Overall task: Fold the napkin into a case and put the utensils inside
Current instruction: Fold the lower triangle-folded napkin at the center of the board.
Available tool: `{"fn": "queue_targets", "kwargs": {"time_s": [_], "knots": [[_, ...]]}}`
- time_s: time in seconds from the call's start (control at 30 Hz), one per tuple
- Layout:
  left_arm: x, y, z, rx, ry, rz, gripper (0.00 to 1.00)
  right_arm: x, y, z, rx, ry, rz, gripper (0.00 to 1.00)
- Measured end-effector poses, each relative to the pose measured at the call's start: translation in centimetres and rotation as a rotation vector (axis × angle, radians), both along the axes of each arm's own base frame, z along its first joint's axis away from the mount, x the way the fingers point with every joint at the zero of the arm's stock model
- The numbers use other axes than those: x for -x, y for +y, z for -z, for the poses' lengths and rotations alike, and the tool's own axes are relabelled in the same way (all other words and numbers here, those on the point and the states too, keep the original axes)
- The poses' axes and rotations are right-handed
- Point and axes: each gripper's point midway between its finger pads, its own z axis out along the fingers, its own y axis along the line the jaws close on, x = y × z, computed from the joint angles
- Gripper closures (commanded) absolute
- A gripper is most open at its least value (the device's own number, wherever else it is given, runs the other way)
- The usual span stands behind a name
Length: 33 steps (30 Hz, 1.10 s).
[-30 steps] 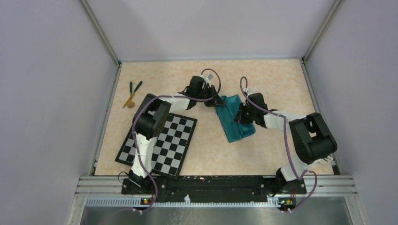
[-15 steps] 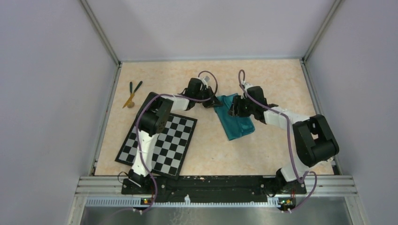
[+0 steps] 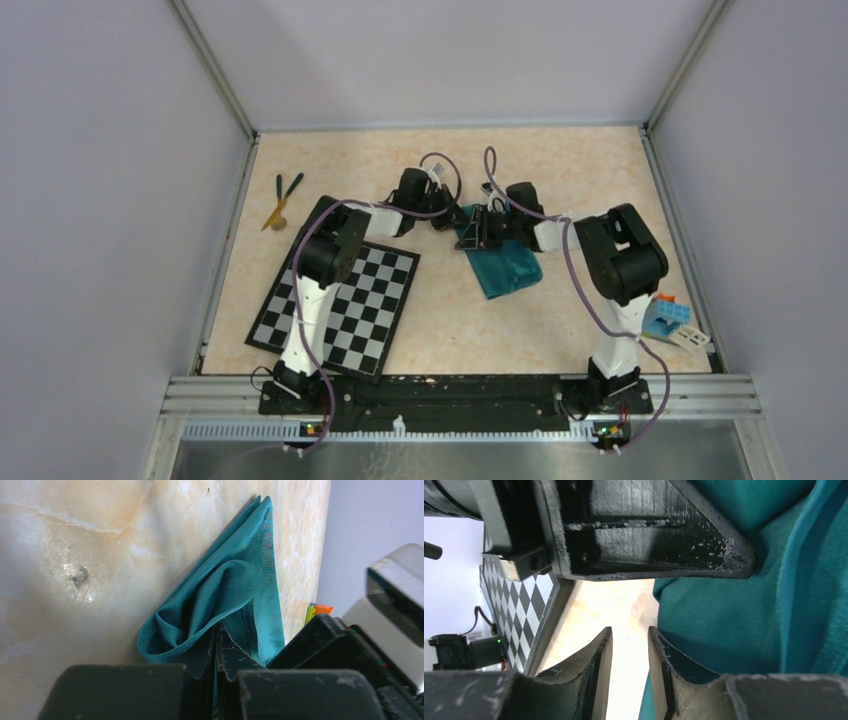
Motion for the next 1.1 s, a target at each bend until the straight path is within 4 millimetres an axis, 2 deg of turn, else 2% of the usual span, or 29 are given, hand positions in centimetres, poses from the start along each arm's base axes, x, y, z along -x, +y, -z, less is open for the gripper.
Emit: {"fn": "queue_targets", "kwargs": {"time_s": [0.17,0.27,0.43,0.5,0.57,0.6,0.67,0.73,0.8,0.83,0.9,1.0,1.1], "knots": [[-0.1,0.1,0.0,0.003,0.007,-0.004,0.97,1.7,0.1,0.6,-0.044,0.055,-0.016,0.66],[-0.1,0.1,0.0,0.004,0.010,-0.006,0.98,4.0,-0.4,0.7,-0.077,0.094,-0.021,0.65],[-0.1,0.1,0.0,0.008,0.014,0.002,0.96,9.2,-2.2,0.9,-0.085,0.161,-0.014,0.63],[-0.2,0.0,0.0,0.004,0.015,0.009,0.86,11.2,-3.1,0.9,-0.078,0.177,-0.008,0.62],[-0.2,-0.1,-0.1,-0.002,0.010,0.023,0.70,13.2,-4.1,0.8,-0.066,0.193,0.000,0.61],[-0.2,-0.2,-0.3,-0.003,0.007,0.032,0.63,13.9,-4.4,0.7,-0.062,0.199,0.002,0.60],[-0.2,-0.4,-0.8,0.004,-0.008,0.059,0.56,14.7,-4.9,0.0,-0.057,0.205,0.010,0.56],[0.0,-0.7,-1.5,0.018,-0.019,0.092,0.54,14.4,-5.1,-1.3,-0.067,0.181,0.020,0.55],[0.2,-0.9,-2.0,0.032,-0.023,0.120,0.54,13.1,-5.3,-2.7,-0.082,0.145,0.038,0.55],[0.4,-1.0,-2.4,0.043,-0.025,0.136,0.56,12.5,-5.4,-3.2,-0.083,0.139,0.047,0.55],[0.5,-1.4,-3.7,0.072,-0.035,0.173,0.65,9.7,-5.5,-4.7,-0.096,0.105,0.072,0.57],[0.3,-1.5,-4.9,0.094,-0.051,0.192,0.79,5.7,-5.3,-6.1,-0.120,0.061,0.102,0.64],[-0.1,-1.6,-6.2,0.121,-0.072,0.205,0.84,2.9,-5.1,-5.7,-0.139,0.066,0.129,0.79]]}}
